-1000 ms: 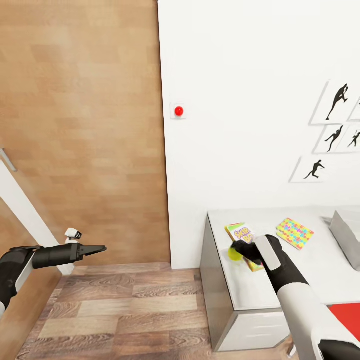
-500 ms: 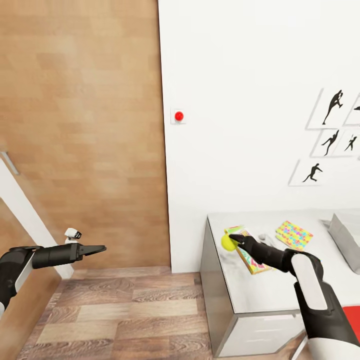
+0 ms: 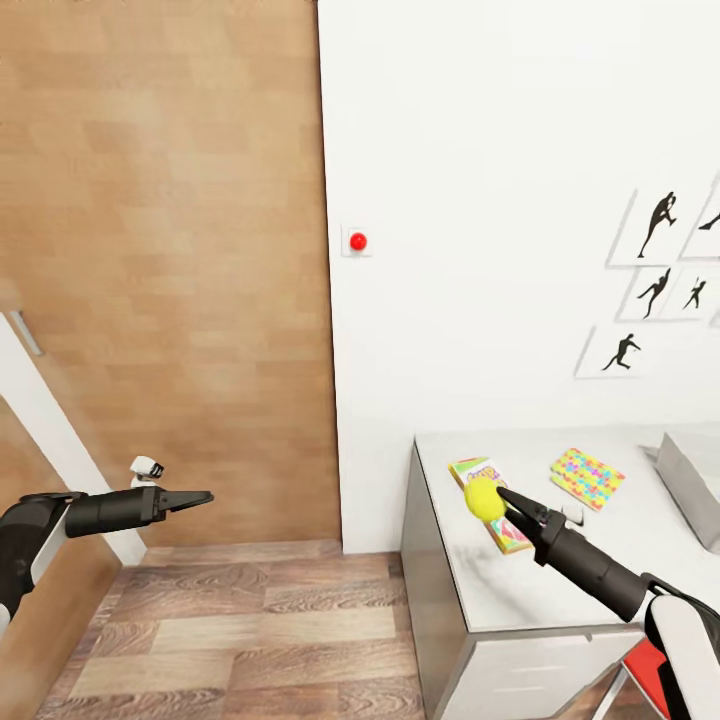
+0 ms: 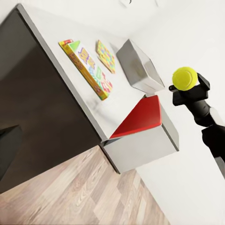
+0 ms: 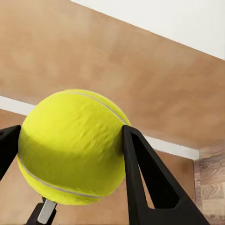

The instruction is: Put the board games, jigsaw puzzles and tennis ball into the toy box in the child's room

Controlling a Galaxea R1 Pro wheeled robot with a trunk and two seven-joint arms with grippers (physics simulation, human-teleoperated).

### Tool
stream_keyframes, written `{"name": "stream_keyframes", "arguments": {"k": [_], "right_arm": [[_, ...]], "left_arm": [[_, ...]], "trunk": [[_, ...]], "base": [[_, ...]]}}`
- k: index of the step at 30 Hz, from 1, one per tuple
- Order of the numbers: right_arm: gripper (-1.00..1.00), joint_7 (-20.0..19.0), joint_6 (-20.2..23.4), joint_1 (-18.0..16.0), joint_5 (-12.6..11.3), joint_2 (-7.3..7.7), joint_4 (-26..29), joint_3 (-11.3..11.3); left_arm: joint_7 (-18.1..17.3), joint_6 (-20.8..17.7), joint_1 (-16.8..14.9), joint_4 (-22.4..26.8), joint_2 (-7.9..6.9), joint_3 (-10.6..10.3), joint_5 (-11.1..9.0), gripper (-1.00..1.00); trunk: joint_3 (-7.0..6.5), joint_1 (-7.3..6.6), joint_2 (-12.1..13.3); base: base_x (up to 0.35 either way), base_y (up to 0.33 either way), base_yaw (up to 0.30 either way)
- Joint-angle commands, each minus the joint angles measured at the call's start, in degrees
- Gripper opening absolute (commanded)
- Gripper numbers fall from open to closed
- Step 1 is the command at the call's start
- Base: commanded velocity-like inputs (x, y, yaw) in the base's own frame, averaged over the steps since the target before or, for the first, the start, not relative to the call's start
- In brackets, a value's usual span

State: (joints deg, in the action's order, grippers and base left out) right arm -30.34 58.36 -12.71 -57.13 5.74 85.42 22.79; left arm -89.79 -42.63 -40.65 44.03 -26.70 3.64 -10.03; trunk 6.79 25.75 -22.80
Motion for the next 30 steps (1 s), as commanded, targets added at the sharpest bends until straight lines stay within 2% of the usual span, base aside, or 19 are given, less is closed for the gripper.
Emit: {"name": "stream_keyframes", "arguments": {"k": [1, 5, 12, 14, 24, 30], "right_arm": [[-1.0, -0.43, 0.28, 0.0, 0.28, -0.03, 0.03, 0.18], [-1.0, -0.99, -0.38, 0.17, 0.67, -0.3, -0.1, 0.32], [-1.0, -1.61, -2.07, 0.23, 5.86, -0.52, -0.11, 0.25], [-1.0, -1.7, -2.2, 0.27, 6.35, -0.66, 0.04, 0.27], [-1.0, -1.81, -2.28, 0.31, 6.51, -0.48, 0.05, 0.32], [-1.0, -4.48, -2.45, 1.22, 6.56, -0.31, 0.05, 0.51]], "left_arm": [[-0.21, -0.61, -0.04, 0.0, -0.03, -0.01, 0.0, 1.0], [-0.21, -0.61, -0.04, 0.0, -0.08, 0.04, 0.0, 1.0], [-0.21, -0.61, -0.04, 0.0, -0.1, 0.05, 0.0, 1.0], [-0.21, -0.61, -0.04, 0.0, -0.1, 0.05, 0.01, 1.0], [-0.21, -0.61, -0.04, 0.0, -0.11, 0.02, -0.07, 1.0], [-0.21, -0.61, -0.04, 0.0, -0.13, 0.04, -0.05, 1.0]], "trunk": [[0.07, 0.04, -0.12], [-0.04, 0.04, -0.12], [-0.07, 0.04, -0.12], [-0.07, 0.04, -0.12], [-0.18, 0.04, -0.12], [-0.63, 0.04, -0.12]], "base": [[0.0, 0.0, 0.0], [0.0, 0.0, 0.0], [0.0, 0.0, 0.0], [0.0, 0.0, 0.0], [0.0, 0.0, -0.013], [-0.022, 0.0, -0.11]]}}
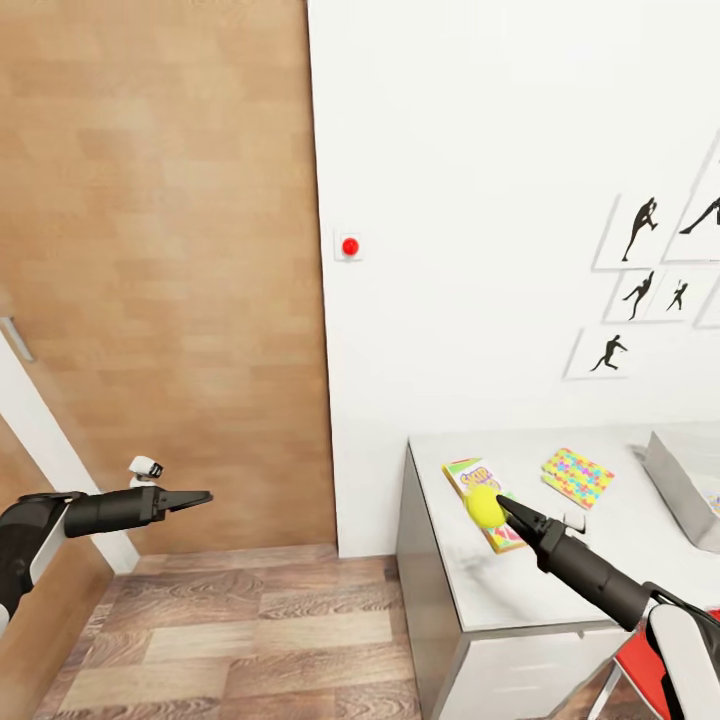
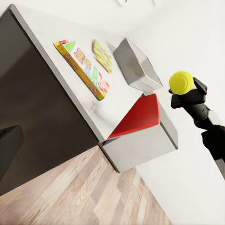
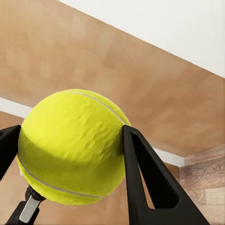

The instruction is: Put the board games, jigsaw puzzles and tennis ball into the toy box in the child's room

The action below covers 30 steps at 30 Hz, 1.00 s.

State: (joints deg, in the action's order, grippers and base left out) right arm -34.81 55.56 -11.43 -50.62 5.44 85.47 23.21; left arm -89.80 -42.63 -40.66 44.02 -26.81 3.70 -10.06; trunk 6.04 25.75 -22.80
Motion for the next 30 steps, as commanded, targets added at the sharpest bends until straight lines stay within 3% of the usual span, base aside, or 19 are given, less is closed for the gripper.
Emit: {"name": "stream_keyframes", "arguments": {"k": [1, 9, 24, 30], "right_arm": [[-1.0, -1.04, 0.32, 0.12, 0.1, 0.06, -0.01, 0.18], [-1.0, -4.65, 0.25, 0.65, 0.17, 0.58, -0.12, 0.58], [-1.0, -4.99, 0.25, 0.7, 0.18, 1.08, -0.3, 0.61], [-1.0, -5.0, 0.25, 0.7, 0.1, 1.84, -0.51, 0.87]], "left_arm": [[-0.2, -0.59, -0.03, 0.01, -0.04, -0.02, -0.02, 1.0], [-0.2, -0.61, -0.03, 0.01, -0.01, -0.01, -0.22, 1.0], [-0.2, -1.11, -0.03, 0.09, -0.08, -0.09, -0.17, 1.0], [-0.2, -1.13, -0.03, 0.1, -0.02, -0.26, -0.13, 1.0]], "trunk": [[0.04, 0.03, -0.12], [-0.65, 0.03, -0.12], [-1.96, 0.03, -0.12], [-2.47, 0.03, -0.12]], "base": [[-0.037, 0.0, -0.134], [-0.012, 0.0, -0.142], [-0.004, 0.0, -0.159], [-0.204, 0.0, -0.171]]}}
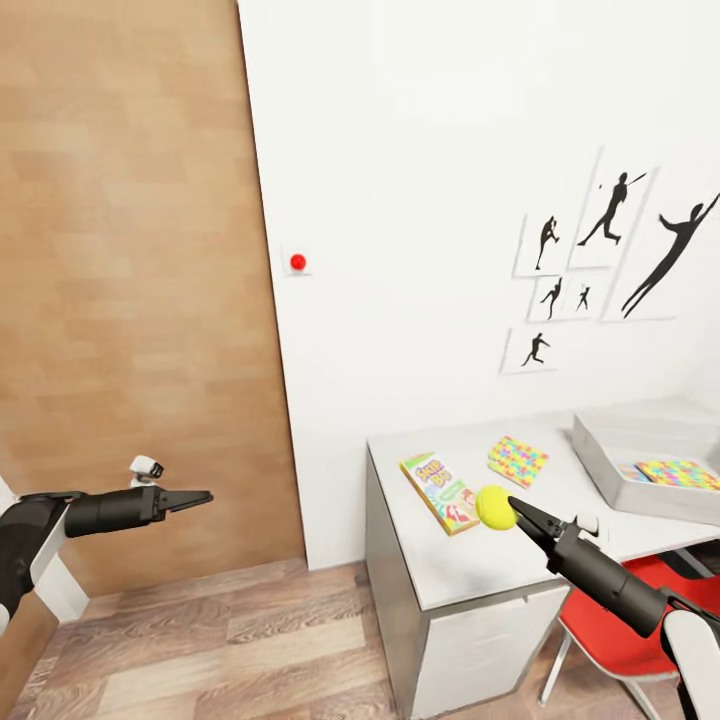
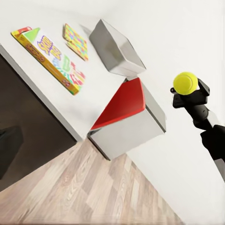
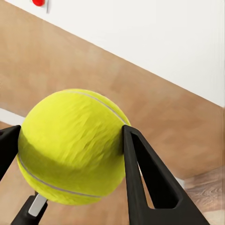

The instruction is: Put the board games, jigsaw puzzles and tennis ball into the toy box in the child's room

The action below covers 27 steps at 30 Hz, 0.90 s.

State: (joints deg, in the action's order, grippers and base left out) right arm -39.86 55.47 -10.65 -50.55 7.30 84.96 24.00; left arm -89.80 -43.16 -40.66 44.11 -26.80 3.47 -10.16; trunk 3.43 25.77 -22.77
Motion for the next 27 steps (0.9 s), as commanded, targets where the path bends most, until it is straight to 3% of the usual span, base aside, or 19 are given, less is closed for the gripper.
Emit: {"name": "stream_keyframes", "arguments": {"k": [1, 11, 16, 27], "right_arm": [[-1.0, 0.07, 0.34, -0.08, 0.02, 0.08, -0.06, 0.11], [-1.0, 0.13, 0.34, -0.01, 0.05, 0.22, -0.15, 0.16], [-1.0, 0.13, 0.34, -0.05, 0.03, 0.25, -0.21, 0.17], [-1.0, 0.07, 0.4, -0.05, 0.01, 0.34, -0.31, 0.54]], "left_arm": [[-0.2, -0.61, -0.03, 0.01, -0.02, -0.06, -0.03, 1.0], [-0.2, -0.67, -0.03, 0.07, 0.04, -0.36, -0.03, 1.0], [-0.2, -0.69, -0.03, 0.09, 0.01, -0.38, 0.03, 1.0], [-0.2, -0.61, -0.03, 0.04, -0.13, -0.24, -0.01, 1.0]], "trunk": [[0.05, 0.01, -0.14], [-0.32, 0.01, -0.14], [-0.32, 0.01, -0.14], [-0.08, 0.01, -0.14]], "base": [[-0.298, 0.0, -0.179], [-0.266, 0.0, -0.101], [-0.062, 0.0, -0.096], [-0.007, 0.0, -0.24]]}}
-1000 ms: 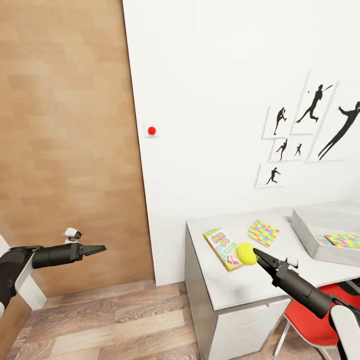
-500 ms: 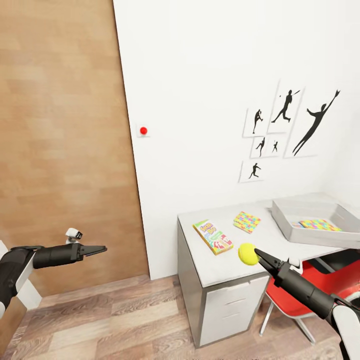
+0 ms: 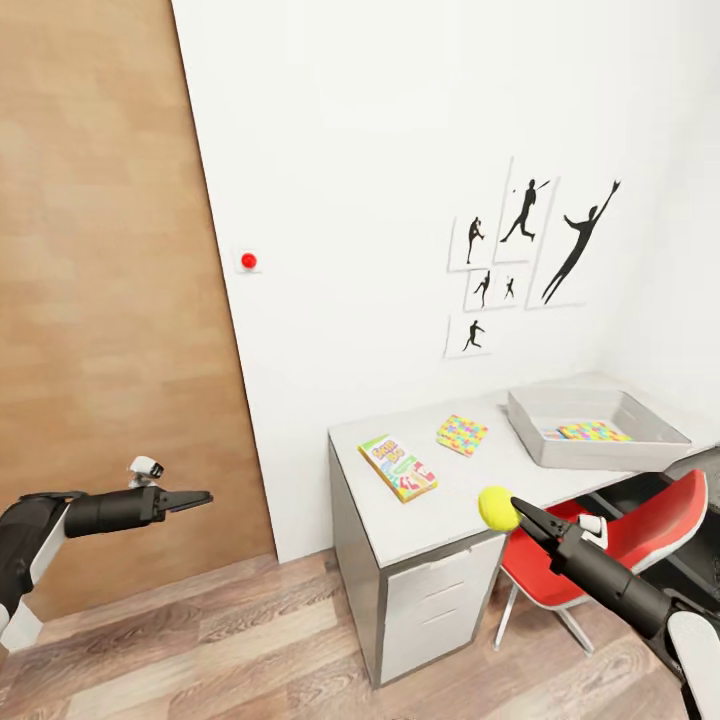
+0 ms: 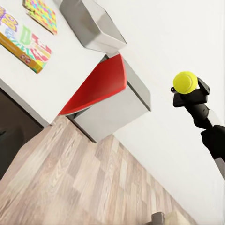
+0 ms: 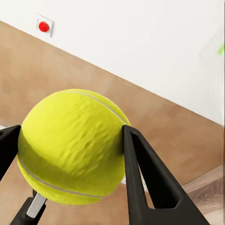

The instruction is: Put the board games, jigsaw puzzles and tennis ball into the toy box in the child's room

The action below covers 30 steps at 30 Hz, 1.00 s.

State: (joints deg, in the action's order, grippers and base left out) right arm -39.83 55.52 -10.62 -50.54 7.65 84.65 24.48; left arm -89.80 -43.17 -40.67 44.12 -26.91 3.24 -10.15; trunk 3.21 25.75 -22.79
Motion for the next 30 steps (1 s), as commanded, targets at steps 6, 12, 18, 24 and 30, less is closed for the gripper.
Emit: {"name": "stream_keyframes", "arguments": {"k": [6, 12, 18, 24, 30], "right_arm": [[-1.0, 0.02, 0.45, -0.08, 0.0, 0.0, -0.13, 0.78], [-1.0, 0.07, 0.46, -0.1, -0.06, 0.0, -0.33, 0.96], [-1.0, 0.09, 0.46, -0.07, -0.13, 0.03, -0.36, 1.09], [-1.0, 0.03, 0.47, -0.08, -0.17, 0.08, -0.44, 1.95], [-1.0, 0.09, 0.43, -0.08, -0.09, 0.09, -1.35, 2.17]], "left_arm": [[-0.2, -0.27, -0.03, -0.07, 0.0, 0.16, -0.02, 1.0], [-0.2, -0.18, -0.03, -0.08, -0.01, 0.37, -0.02, 1.0], [-0.2, -0.17, -0.03, -0.08, 0.01, 0.38, -0.02, 1.0], [-0.2, -0.16, -0.03, -0.08, -0.04, 0.43, 0.04, 1.0], [-0.2, -0.16, -0.03, -0.08, 0.0, 0.39, 0.05, 1.0]], "trunk": [[0.27, 0.04, -0.13], [0.4, 0.04, -0.13], [0.64, 0.04, -0.13], [1.09, 0.04, -0.13], [1.57, 0.04, -0.13]], "base": [[0.0, -0.028, -0.27], [0.0, -0.22, -0.275], [0.0, -0.285, -0.247], [0.0, -0.297, -0.168], [0.0, -0.301, -0.16]]}}
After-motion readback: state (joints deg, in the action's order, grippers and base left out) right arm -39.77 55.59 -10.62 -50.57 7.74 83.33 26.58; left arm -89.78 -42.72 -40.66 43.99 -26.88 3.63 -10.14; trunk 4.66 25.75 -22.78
